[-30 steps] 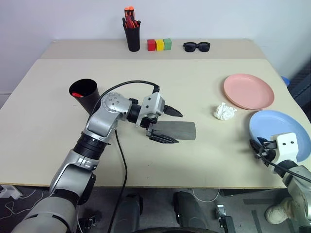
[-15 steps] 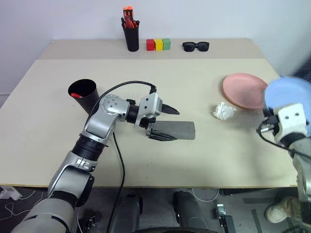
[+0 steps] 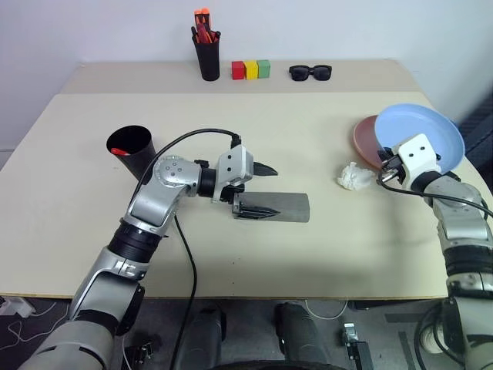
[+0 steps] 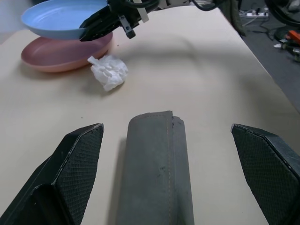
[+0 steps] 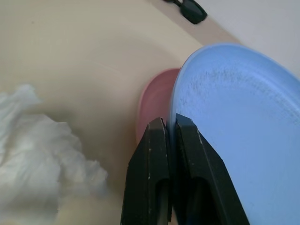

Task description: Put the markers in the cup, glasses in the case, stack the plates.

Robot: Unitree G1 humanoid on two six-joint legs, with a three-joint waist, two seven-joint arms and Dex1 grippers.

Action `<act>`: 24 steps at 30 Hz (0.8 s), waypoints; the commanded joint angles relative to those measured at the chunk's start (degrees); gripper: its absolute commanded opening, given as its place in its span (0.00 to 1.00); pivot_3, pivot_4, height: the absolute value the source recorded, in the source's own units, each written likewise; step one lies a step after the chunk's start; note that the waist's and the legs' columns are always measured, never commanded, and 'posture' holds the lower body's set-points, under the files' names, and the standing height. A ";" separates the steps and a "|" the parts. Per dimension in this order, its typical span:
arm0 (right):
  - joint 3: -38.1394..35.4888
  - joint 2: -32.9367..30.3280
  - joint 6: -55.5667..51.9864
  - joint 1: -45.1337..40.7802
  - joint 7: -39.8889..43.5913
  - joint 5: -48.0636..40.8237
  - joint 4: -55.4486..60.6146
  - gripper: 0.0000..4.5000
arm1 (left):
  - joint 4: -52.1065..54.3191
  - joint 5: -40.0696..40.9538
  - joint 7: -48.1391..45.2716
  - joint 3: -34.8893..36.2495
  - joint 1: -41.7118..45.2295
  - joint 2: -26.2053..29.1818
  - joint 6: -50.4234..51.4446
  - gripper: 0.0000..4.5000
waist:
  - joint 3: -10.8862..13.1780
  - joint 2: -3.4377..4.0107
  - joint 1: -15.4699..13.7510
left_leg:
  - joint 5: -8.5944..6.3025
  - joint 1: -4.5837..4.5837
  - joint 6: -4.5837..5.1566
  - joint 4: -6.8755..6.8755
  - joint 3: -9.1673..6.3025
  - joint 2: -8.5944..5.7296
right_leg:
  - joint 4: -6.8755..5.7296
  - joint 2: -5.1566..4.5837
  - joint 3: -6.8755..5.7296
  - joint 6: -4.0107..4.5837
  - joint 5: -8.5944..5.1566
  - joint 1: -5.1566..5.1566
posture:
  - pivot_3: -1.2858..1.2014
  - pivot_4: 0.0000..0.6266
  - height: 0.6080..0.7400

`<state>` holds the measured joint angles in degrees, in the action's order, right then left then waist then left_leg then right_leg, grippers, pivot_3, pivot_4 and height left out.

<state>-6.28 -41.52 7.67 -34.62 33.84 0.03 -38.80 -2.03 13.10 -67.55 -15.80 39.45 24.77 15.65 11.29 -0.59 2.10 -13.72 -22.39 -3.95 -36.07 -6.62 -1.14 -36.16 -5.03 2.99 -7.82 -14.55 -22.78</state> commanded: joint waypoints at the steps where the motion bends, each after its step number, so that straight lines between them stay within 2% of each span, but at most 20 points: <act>1: 0.53 -0.30 4.23 -4.66 0.96 0.58 -4.80 0.21 | 3.66 1.10 1.61 1.96 -0.50 0.73 1.57 1.00 | 0.00 0.00 0.34 | 0.00 0.00 0.00 -0.01 0.00 0.00 | 0.00 0.00 0.00 0.00 0.00 0.01 | 0.52 0.24 1.00; 6: 0.02 0.33 5.94 -6.86 0.20 -0.35 -5.60 0.73 | 5.75 1.51 2.97 2.63 -1.50 1.29 3.51 1.00 | 0.00 0.00 0.46 | 0.00 0.00 0.00 0.01 0.00 0.00 | 0.00 0.00 0.00 0.00 0.00 -0.01 | 0.52 0.24 1.00; 10: -4.89 1.01 -2.62 -1.84 1.80 -8.21 6.60 0.73 | 6.33 1.91 3.43 2.96 -2.00 1.61 4.33 1.00 | 0.01 0.01 0.33 | 0.00 0.00 0.00 0.00 -0.01 0.00 | -0.01 0.00 0.01 0.00 0.00 -0.01 | 0.52 0.24 1.00; 13: -7.51 0.94 -15.04 7.43 4.64 -15.81 23.81 0.73 | 5.60 2.14 3.84 3.01 -1.91 1.63 4.37 1.00 | 0.01 0.01 0.02 | 0.00 -0.02 0.00 0.03 -0.09 0.00 | -0.02 0.00 -0.04 0.00 0.00 0.01 | 0.52 0.24 1.00; 16: -8.74 0.78 -22.96 14.40 4.68 -19.48 34.55 0.73 | 4.86 2.30 4.00 2.93 -1.58 1.42 4.24 1.00 | 0.01 0.01 -0.02 | -0.01 -0.03 0.02 -0.03 -0.08 0.00 | -0.02 0.00 -0.04 -0.01 0.00 0.02 | 0.52 0.24 1.00; 20: -8.72 0.64 -30.64 20.51 5.87 -23.51 42.23 0.73 | 3.84 2.33 4.00 2.91 -0.62 1.10 4.04 1.00 | 0.00 0.01 0.32 | -0.01 -0.01 0.02 -0.07 -0.03 -0.01 | -0.03 0.00 -0.01 0.00 0.00 0.03 | 0.52 0.24 1.00; 24: -7.68 2.28 -30.97 20.94 4.98 -22.51 41.10 0.73 | 3.54 2.25 3.93 3.16 -0.19 1.26 3.85 1.00 | 0.00 0.02 0.39 | -0.02 0.02 0.02 -0.07 -0.03 0.01 | -0.05 0.01 -0.01 0.00 0.00 0.02 | 0.52 0.24 1.00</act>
<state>-13.59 -39.79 -23.73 -13.08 39.23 -22.23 1.38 0.83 14.47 -63.59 -13.97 38.09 25.75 19.86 11.29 -0.58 2.49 -13.74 -22.37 -3.92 -36.14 -6.64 -1.13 -36.21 -5.02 2.99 -7.82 -14.55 -22.76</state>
